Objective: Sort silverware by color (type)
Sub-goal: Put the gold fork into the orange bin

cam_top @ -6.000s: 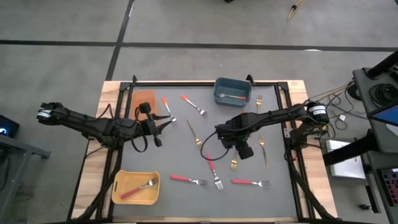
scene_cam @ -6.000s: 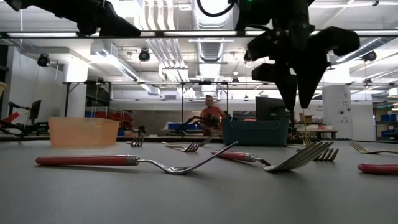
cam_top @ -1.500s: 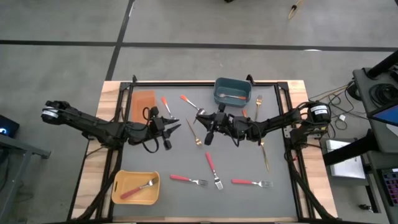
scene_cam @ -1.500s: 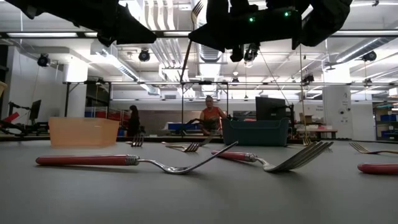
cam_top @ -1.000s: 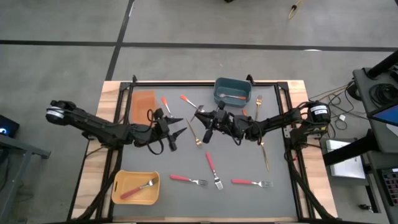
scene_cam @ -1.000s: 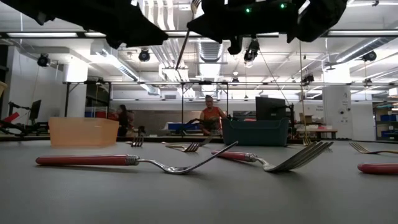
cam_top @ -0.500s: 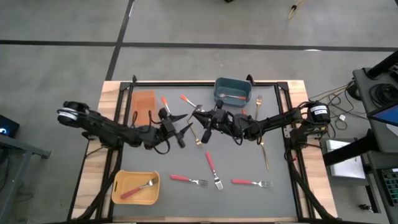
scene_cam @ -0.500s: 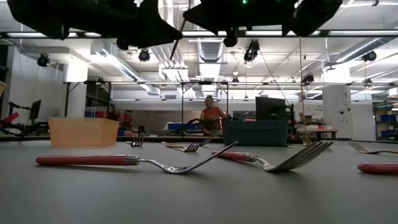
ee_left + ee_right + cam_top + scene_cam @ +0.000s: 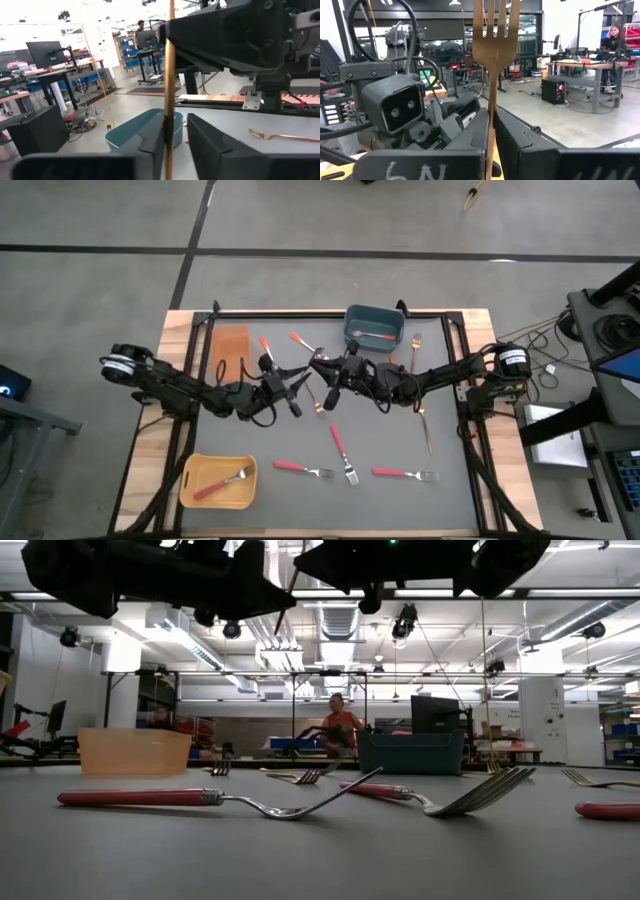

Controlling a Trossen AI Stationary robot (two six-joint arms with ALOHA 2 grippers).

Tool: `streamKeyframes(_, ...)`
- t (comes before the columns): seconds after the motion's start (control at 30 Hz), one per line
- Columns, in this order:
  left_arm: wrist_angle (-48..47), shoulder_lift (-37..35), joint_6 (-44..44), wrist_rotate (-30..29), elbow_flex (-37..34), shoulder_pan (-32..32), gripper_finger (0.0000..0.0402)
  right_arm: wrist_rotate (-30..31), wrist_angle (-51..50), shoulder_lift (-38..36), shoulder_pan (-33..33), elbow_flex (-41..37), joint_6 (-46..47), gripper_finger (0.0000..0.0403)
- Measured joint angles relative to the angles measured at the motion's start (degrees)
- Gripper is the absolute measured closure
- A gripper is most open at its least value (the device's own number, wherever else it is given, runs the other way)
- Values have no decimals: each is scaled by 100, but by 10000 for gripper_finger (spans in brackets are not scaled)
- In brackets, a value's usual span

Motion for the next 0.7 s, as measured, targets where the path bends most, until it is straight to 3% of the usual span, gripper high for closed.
streamKeyframes(0.1,-2,0,-90,-2,0,0,391,2,-11,0,2,0,-2,391)
streamKeyframes(0.4,-44,-9,-697,267,0,0,399,-7,-175,-7,4,0,137,383)
streamKeyframes(0.7,104,-20,-904,1222,0,-7,400,-626,-367,-4,9,0,415,315)
